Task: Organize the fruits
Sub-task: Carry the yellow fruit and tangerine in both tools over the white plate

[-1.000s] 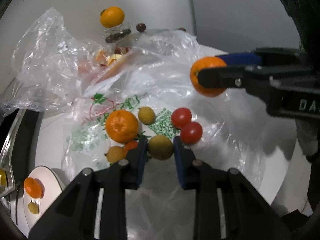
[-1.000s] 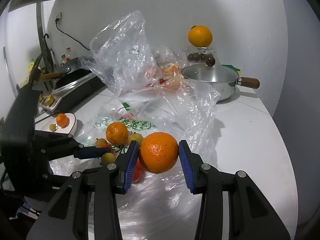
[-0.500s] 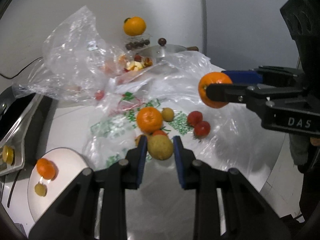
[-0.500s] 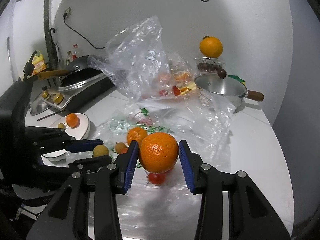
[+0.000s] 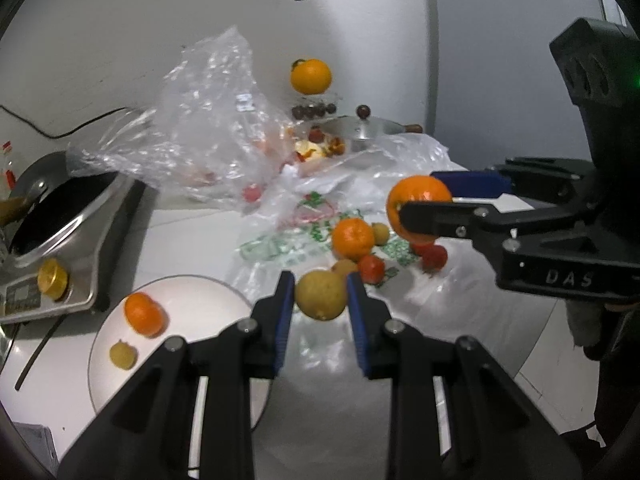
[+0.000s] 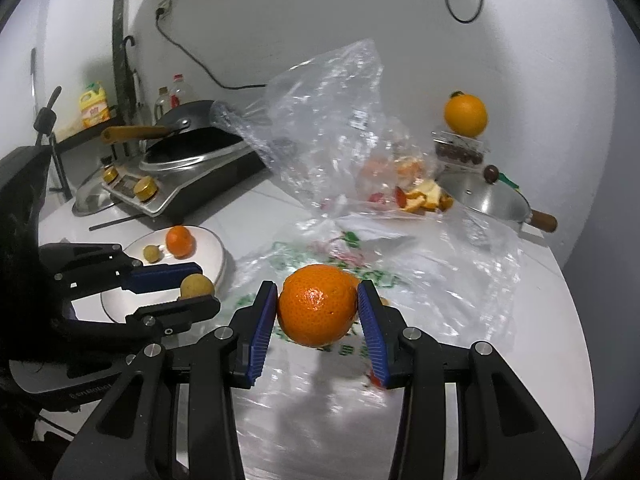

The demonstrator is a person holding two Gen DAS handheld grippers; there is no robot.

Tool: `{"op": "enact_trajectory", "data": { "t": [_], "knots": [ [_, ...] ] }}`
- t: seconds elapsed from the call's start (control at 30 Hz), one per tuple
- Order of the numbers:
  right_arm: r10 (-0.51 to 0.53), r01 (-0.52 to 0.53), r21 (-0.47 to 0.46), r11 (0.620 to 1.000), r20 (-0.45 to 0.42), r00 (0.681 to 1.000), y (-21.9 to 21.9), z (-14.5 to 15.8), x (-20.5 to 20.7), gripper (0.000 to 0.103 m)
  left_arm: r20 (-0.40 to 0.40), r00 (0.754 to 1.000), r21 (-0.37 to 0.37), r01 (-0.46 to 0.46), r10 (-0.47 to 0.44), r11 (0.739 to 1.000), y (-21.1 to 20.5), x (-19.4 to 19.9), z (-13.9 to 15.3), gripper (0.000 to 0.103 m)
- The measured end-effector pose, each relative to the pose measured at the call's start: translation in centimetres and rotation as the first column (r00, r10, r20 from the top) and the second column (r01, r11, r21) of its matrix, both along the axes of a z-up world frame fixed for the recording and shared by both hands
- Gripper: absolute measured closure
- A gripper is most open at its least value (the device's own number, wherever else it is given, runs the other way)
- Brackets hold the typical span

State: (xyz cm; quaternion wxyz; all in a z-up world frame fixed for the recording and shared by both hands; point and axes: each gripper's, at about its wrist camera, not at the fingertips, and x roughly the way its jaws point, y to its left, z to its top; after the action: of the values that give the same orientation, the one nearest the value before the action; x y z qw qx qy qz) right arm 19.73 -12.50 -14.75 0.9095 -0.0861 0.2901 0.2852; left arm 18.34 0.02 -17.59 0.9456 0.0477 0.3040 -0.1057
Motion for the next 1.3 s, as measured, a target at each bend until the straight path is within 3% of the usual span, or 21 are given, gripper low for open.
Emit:
{"op": "enact_trajectory", "data": {
  "t": [0.67, 1.3],
  "knots": [
    [0.096, -0.097, -0.073, 0.993, -0.014, 0.995, 7.3, -0.4, -0.8, 0.059, 0.015, 0.993, -0.059, -0.118, 0.119, 0.991, 7.4, -2.4, -1.2, 0.076],
    [0.159, -0.165, -0.125, 0.978, -0.054, 0.986, 12.5, -2.1, -0.3, 0.059, -0.005, 0.972, -0.052, -0.236, 0.236, 0.970, 13.4, -2.9, -3.6, 0.076]
  ]
}}
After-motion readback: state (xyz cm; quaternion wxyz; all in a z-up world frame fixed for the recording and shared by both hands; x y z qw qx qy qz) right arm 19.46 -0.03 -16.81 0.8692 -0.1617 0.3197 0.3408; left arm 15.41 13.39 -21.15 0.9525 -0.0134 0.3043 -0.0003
